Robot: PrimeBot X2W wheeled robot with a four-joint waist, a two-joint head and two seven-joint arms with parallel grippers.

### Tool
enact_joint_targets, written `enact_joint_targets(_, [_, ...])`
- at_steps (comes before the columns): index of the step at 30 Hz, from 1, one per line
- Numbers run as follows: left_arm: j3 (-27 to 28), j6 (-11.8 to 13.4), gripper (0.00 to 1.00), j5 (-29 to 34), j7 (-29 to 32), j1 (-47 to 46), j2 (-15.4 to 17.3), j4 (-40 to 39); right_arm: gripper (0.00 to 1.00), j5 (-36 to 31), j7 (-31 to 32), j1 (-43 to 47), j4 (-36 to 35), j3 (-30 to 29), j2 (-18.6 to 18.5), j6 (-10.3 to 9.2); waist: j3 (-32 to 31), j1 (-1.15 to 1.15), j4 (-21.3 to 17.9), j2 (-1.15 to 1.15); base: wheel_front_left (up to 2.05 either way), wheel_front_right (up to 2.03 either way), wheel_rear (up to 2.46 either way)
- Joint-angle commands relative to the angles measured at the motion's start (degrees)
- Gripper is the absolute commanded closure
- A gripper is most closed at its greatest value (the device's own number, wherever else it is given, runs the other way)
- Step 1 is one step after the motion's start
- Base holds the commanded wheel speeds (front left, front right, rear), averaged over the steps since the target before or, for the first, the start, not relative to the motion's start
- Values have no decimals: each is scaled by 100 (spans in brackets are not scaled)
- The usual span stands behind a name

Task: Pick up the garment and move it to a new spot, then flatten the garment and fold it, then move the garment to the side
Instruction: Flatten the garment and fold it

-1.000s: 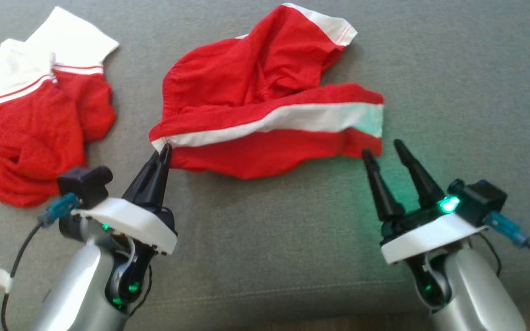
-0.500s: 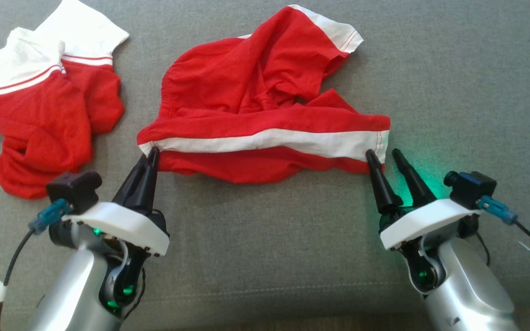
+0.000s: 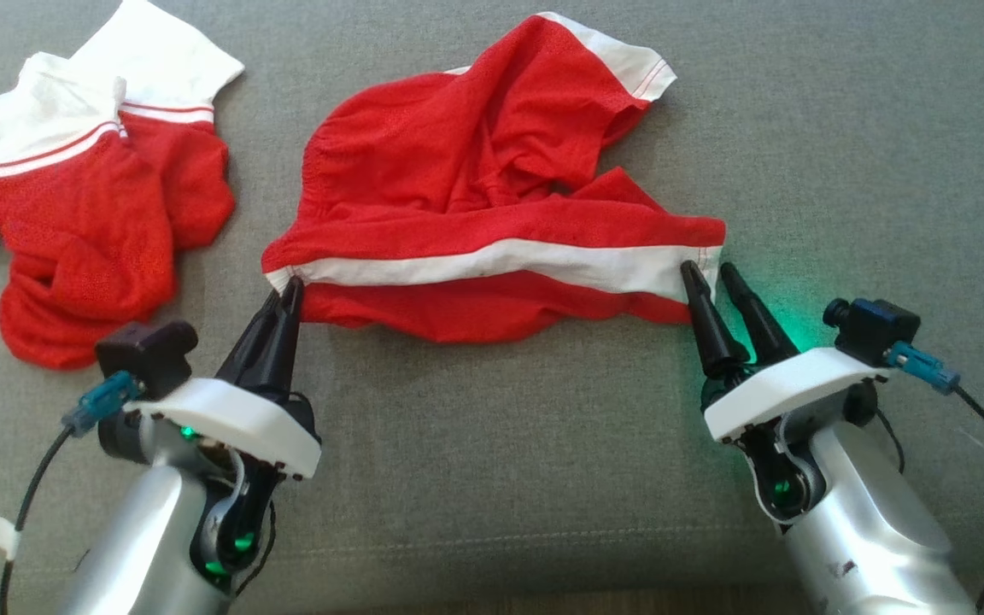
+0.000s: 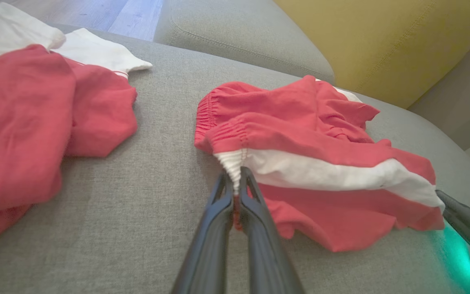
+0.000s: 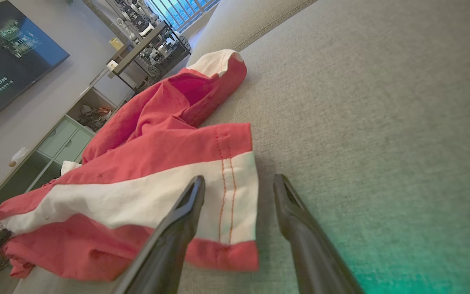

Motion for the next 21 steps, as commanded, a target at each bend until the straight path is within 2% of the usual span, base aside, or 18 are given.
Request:
enact_joint_targets(1, [198, -13, 100, -29, -42, -171, 149, -136, 95, 122, -27, -36, 14, 208, 78, -1, -13, 0, -3, 0, 0, 0, 0])
enact_joint_targets(2, [194, -12, 100, -31, -45, -174, 148, -128, 100, 154, -27, -51, 39, 233, 78, -1, -21, 0, -8, 0, 0, 0, 0])
enact_joint_targets(12, [200, 40, 100, -19, -130, -133, 192, -66, 100, 207, -27, -12, -13, 269, 78, -1, -195, 0, -73, 0, 0, 0, 0])
enact_joint_targets(17, [237, 35, 100, -41, -257, -115, 199, -182, 100, 94, -27, 136, -437, 45, 78, -1, -358, 0, -123, 0, 0, 0, 0])
enact_joint_targets(21, [288, -70, 100, -186, -277, -162, 196, -464, 100, 18, -27, 233, -1032, -226, 78, -1, -501, 0, -198, 0, 0, 0, 0])
